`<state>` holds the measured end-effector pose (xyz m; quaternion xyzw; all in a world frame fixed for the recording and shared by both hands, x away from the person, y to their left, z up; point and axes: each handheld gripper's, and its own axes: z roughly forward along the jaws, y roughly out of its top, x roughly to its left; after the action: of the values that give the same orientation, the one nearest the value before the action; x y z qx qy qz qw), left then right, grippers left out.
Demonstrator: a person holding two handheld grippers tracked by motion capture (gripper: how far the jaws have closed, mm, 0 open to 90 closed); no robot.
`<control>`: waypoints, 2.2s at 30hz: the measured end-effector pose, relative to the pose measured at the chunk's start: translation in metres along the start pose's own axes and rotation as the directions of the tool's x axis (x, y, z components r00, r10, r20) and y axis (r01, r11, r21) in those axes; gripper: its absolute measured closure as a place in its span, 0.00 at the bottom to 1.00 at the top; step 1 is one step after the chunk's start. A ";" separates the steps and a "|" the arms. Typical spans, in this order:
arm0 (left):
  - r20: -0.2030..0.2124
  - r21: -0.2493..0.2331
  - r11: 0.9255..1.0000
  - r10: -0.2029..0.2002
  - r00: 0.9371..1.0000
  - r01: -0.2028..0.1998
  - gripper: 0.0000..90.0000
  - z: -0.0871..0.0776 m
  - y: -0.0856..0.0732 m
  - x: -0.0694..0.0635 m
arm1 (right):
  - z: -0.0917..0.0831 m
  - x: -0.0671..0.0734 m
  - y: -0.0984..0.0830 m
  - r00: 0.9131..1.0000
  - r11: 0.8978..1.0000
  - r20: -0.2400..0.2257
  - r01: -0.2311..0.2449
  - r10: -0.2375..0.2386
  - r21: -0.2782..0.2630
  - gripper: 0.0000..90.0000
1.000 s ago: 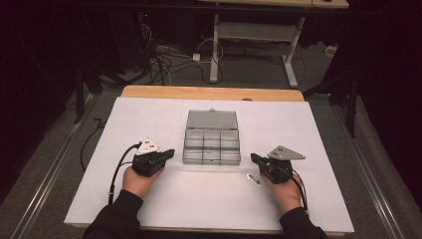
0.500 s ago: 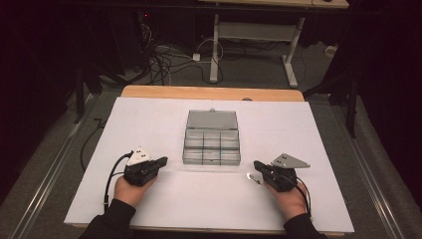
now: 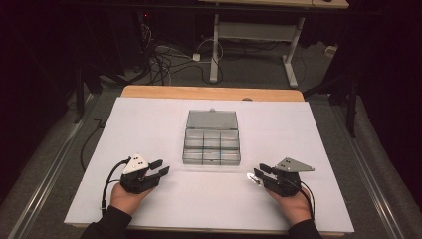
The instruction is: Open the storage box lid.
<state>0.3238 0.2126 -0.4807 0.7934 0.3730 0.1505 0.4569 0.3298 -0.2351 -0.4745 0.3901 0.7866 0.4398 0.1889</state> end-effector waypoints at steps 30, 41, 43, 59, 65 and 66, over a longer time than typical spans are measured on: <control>-0.068 0.026 0.999 -0.035 0.997 0.037 0.00 0.001 0.001 0.002 | -0.001 0.007 -0.006 0.996 0.991 -0.081 0.038 -0.027 0.128 0.20; -0.064 0.038 0.998 -0.041 0.997 0.044 0.00 0.003 0.000 0.003 | -0.002 0.010 -0.008 0.995 0.984 -0.066 0.088 -0.078 0.154 0.46; -0.063 0.039 0.998 -0.040 0.997 0.042 0.00 0.003 0.000 0.003 | -0.002 0.010 -0.008 0.995 0.984 -0.064 0.086 -0.077 0.157 0.50; -0.058 0.037 0.998 -0.042 0.997 0.044 0.00 0.004 0.000 0.003 | -0.004 0.007 -0.008 0.994 0.983 -0.064 0.102 -0.093 0.152 0.83; -0.056 0.037 0.998 -0.042 0.998 0.044 0.00 0.004 0.000 0.003 | -0.002 0.008 -0.007 0.992 0.981 -0.061 0.116 -0.108 0.158 0.90; -0.056 0.036 0.998 -0.043 0.998 0.045 0.00 0.004 0.000 0.003 | -0.002 0.007 -0.007 0.992 0.981 -0.060 0.115 -0.107 0.157 0.91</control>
<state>0.3280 0.2122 -0.4825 0.7889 0.4055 0.1554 0.4348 0.3210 -0.2323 -0.4792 0.3480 0.8446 0.3736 0.1610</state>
